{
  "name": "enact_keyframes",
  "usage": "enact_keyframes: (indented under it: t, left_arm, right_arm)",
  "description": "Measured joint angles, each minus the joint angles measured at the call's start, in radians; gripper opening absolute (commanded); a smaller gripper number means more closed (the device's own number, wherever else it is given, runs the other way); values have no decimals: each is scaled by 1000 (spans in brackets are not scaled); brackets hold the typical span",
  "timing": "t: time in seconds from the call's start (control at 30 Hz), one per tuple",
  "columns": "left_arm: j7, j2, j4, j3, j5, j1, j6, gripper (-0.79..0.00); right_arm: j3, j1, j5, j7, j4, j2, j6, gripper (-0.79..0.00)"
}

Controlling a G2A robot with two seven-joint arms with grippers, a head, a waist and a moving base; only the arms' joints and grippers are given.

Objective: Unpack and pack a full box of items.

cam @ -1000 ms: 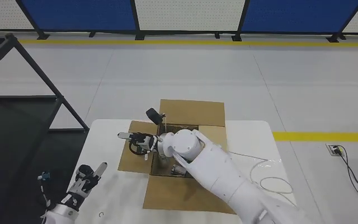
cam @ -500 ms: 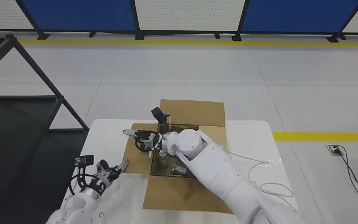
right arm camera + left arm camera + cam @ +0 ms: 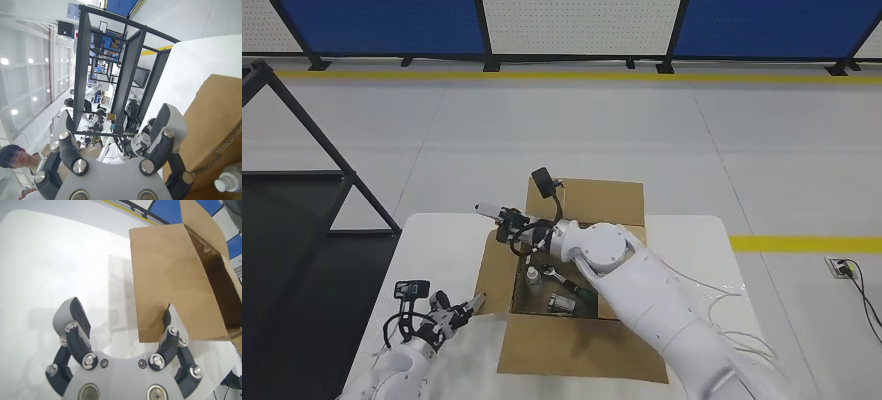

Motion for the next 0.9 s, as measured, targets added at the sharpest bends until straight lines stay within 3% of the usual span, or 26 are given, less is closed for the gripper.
enact_keyframes:
  t: [0.23,0.47,0.67,0.9]
  left_arm:
    - [-14,-2,-5,24,14,8,-3,0]
    - [-24,-6,-11,54,37,1,1,0]
    - [-32,-7,-12,65,50,-4,5,0]
    - [-30,-3,-50,22,45,16,11,0]
  right_arm:
    - [136,-110,-76,-15,-188,90,38,0]
    - [307,-292,-169,-3,-472,177,141,0]
    - [420,-424,-216,14,-666,219,210,0]
    - [479,-490,-239,34,-758,240,243,0]
